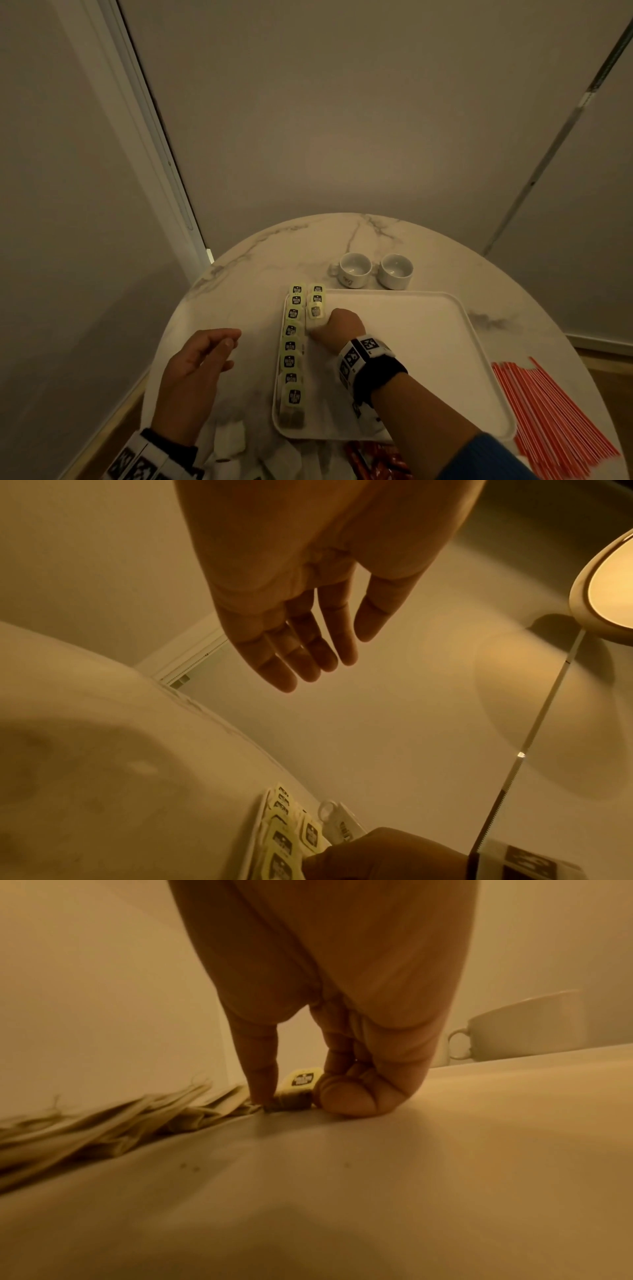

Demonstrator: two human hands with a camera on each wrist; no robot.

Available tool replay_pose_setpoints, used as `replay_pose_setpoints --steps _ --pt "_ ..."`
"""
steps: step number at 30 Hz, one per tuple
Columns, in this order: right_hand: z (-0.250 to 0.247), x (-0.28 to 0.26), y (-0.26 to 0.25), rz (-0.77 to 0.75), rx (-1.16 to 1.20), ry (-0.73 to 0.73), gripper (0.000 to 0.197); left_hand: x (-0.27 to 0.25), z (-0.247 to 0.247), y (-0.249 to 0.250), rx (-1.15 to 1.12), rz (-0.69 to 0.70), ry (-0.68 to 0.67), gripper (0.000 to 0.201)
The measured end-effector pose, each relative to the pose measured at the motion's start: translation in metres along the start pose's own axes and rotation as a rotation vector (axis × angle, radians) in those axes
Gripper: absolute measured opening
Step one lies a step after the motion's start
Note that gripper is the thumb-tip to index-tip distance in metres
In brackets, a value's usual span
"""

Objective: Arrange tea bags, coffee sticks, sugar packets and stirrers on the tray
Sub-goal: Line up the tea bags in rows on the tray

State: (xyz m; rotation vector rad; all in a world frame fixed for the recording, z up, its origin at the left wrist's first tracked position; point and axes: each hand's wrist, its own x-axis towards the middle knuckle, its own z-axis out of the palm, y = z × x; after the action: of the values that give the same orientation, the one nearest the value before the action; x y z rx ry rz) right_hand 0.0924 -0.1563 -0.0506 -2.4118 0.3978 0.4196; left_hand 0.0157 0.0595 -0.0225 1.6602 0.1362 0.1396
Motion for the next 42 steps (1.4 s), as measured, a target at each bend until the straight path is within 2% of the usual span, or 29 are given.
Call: replay_pose_setpoints --steps 5,8,12,14,16,20,23,26,28,32,34,39,42 --pt "-0.008 -0.004 0.006 -0.024 -0.005 -0.028 0.033 0.001 -0.016 -0.008 0.236 0.008 -0.110 0.017" --pt "-0.013 -0.015 0.009 -0.052 -0.015 -0.008 0.032 -0.001 -0.025 -0.014 0.598 -0.005 -0.236 0.007" --pt "-0.013 -0.042 0.013 -0.146 0.013 -0.038 0.032 -0.013 -0.024 -0.021 1.155 -0.141 -0.449 0.039" --pt "-0.010 -0.057 0.015 -0.184 0.046 -0.082 0.028 -0.021 -0.021 -0.026 1.273 -0.174 -0.514 0.051" --pt "-0.003 -0.068 0.016 -0.206 0.060 -0.138 0.026 -0.026 -0.018 -0.033 1.283 -0.181 -0.550 0.055" --pt "0.007 -0.086 0.021 -0.273 -0.009 -0.167 0.023 -0.028 -0.014 -0.041 1.198 -0.205 -0.540 0.048" --pt "0.010 -0.096 0.023 -0.333 0.024 -0.143 0.027 -0.025 -0.014 -0.037 1.038 -0.217 -0.481 0.046" --pt "0.015 -0.105 0.018 -0.468 0.020 -0.123 0.029 -0.016 -0.017 -0.032 0.845 -0.205 -0.382 0.025" --pt "0.022 -0.110 0.012 -0.580 -0.017 -0.119 0.036 -0.011 -0.018 -0.028 0.632 -0.297 -0.341 0.018" --pt "0.036 -0.113 0.001 -0.727 0.007 -0.117 0.043 -0.010 -0.011 -0.013 0.035 -0.527 -0.318 0.012" --pt "0.039 -0.112 -0.002 -0.729 0.047 -0.096 0.040 -0.011 -0.006 -0.003 -0.145 -0.562 -0.326 0.014" --pt "0.035 -0.110 -0.003 -0.627 0.221 -0.007 0.014 -0.012 0.002 0.008 -0.328 -0.637 -0.388 0.029" --pt "0.028 -0.105 0.002 -0.466 0.458 -0.112 0.010 -0.016 0.006 0.008 -0.338 -0.651 -0.396 0.023"
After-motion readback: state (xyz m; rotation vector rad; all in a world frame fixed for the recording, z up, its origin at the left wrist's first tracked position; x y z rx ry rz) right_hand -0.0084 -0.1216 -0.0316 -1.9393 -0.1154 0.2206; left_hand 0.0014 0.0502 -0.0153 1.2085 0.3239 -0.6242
